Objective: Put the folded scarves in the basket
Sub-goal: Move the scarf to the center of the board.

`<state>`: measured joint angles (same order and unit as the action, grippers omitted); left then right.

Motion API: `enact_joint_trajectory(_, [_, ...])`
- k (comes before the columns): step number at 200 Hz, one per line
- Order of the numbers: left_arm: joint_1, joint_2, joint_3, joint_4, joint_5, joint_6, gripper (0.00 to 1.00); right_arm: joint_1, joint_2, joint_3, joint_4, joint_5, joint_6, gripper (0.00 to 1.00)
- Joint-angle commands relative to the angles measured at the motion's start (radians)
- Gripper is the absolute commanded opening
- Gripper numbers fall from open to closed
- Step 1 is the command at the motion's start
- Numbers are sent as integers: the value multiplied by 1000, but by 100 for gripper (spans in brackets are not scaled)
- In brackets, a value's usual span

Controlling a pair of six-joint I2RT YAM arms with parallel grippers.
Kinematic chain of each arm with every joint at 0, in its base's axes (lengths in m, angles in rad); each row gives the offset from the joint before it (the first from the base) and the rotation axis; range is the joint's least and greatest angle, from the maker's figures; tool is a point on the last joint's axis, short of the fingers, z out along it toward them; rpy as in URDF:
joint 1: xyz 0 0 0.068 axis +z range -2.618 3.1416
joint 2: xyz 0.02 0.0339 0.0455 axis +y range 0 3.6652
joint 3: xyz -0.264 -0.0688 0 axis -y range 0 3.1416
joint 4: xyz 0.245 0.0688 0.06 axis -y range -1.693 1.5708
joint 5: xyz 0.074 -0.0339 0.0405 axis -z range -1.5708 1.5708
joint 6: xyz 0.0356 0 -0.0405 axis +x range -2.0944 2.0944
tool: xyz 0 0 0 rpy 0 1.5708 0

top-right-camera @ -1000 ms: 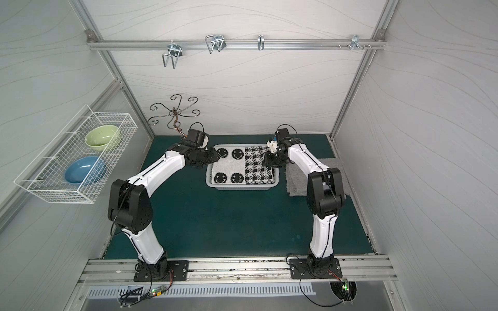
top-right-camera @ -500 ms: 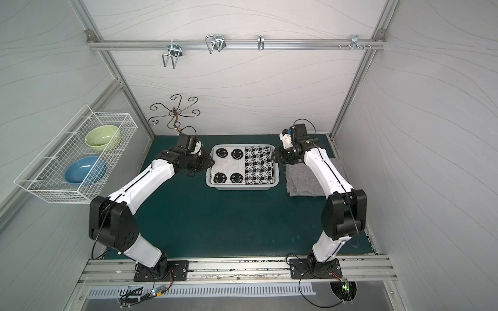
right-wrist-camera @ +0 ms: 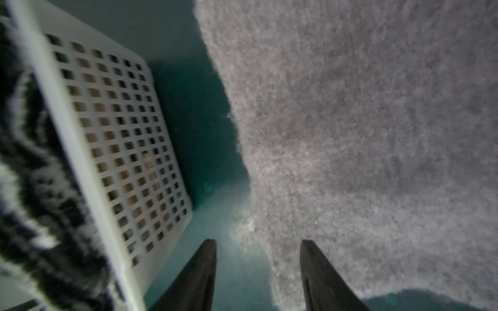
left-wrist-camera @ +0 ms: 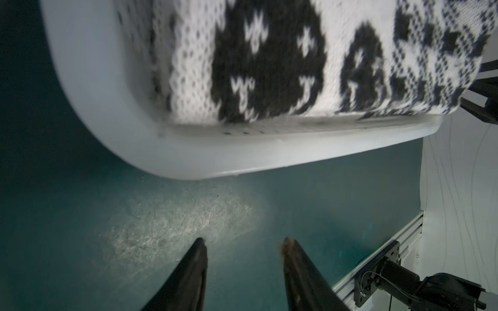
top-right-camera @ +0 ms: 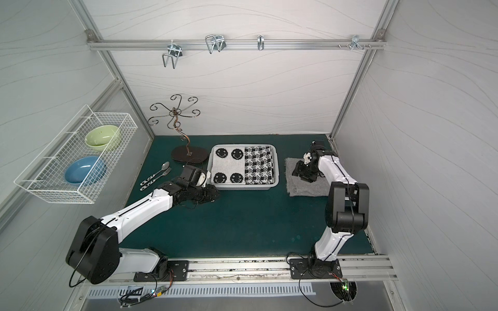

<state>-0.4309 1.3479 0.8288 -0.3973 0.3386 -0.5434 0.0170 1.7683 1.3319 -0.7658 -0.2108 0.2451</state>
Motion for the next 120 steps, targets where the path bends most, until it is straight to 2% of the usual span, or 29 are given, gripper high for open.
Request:
enact_joint_trajectory(1, [0,-5,-9,110,43,-2,49,26,79,59,-92,135,-49,53])
enact_joint_trajectory(38, [-9,-45,-81,184,89,-41,49,91,151,83,-174,244,-58,54])
enact_joint_trajectory(62, [-11,-58,-109,218,128,-51,49,139,161,67,-196,262,-56,54])
enact_joint_trajectory(86, [-11,-71,-125,221,125,-52,49,150,192,58,-225,218,-50,45])
enact_joint_trajectory(120, [-11,-84,-141,212,117,-48,49,192,96,-47,-222,204,-8,43])
